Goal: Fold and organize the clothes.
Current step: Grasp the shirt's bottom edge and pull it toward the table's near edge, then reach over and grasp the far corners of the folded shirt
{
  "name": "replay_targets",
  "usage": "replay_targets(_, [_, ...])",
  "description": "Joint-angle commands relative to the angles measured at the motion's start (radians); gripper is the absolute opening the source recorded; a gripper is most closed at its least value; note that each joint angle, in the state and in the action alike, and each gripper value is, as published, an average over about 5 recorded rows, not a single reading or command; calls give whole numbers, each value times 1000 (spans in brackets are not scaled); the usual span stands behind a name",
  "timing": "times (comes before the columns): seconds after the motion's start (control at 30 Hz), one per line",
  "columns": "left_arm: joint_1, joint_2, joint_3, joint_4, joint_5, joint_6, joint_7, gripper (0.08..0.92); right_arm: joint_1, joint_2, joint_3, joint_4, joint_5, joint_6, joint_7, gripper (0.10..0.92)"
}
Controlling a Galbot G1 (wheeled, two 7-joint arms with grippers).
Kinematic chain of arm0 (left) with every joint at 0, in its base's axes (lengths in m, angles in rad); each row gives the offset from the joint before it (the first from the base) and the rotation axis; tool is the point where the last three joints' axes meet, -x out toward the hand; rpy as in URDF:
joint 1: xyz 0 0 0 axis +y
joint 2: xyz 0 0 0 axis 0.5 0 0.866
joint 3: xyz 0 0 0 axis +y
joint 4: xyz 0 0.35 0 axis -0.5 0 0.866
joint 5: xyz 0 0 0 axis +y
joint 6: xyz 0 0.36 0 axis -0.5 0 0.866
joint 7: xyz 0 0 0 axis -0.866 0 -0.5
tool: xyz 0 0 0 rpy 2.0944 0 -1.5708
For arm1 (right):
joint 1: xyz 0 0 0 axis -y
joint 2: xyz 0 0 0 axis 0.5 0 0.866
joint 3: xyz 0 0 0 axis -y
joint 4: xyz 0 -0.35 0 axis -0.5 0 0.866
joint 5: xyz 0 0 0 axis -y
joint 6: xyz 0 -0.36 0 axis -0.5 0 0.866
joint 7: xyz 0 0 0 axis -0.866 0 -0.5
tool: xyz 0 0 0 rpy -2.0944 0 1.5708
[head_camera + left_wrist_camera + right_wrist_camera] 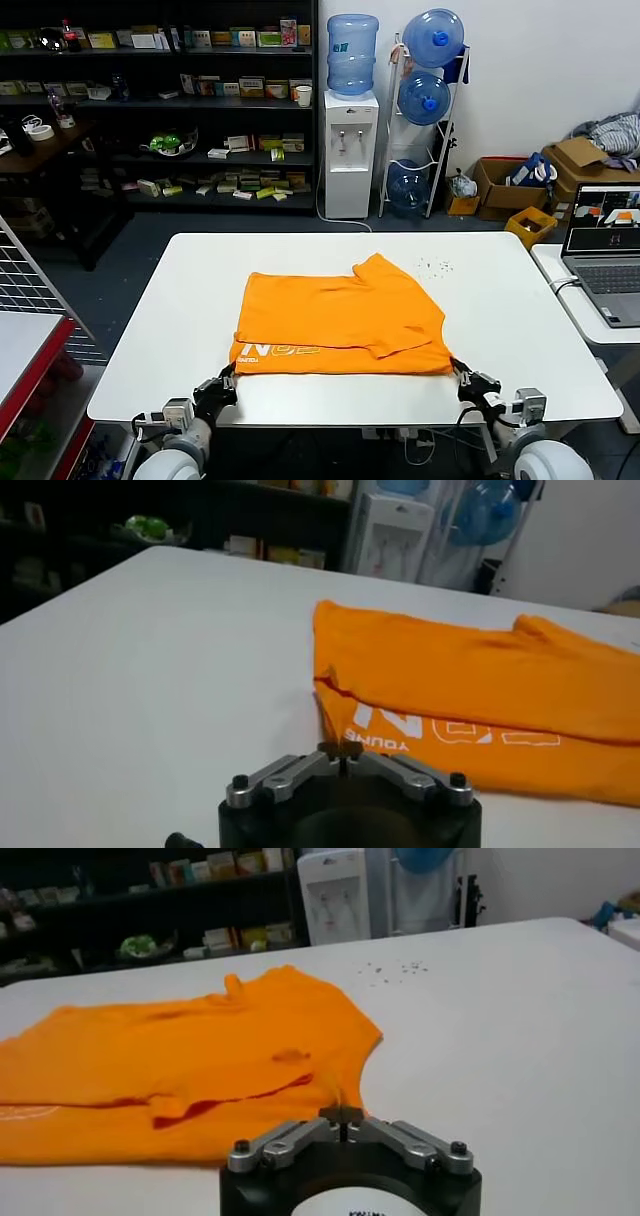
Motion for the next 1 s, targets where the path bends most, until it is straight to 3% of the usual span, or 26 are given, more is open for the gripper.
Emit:
replay_targets(0.03, [153,63,-26,-163,-83,22,-54,93,-219,-26,129,148,67,-24,33,124])
replay_targets(0.33, [308,82,-33,-276,-84,44,-87,93,-362,14,192,191,52,-24,33,124])
replay_targets(0.57, [328,75,-41,-303,-82,78,-93,99,-349,26,176,192,-10,-30,15,155])
replay_targets(0.83, [242,97,-107,-340,-146,110,-92,278,-216,-32,151,210,23,-17,-34,380])
replay_targets(1.0, [28,109,-125,-257,-179,95,-50,425,101,-74,-3,133,64,-47,17,518])
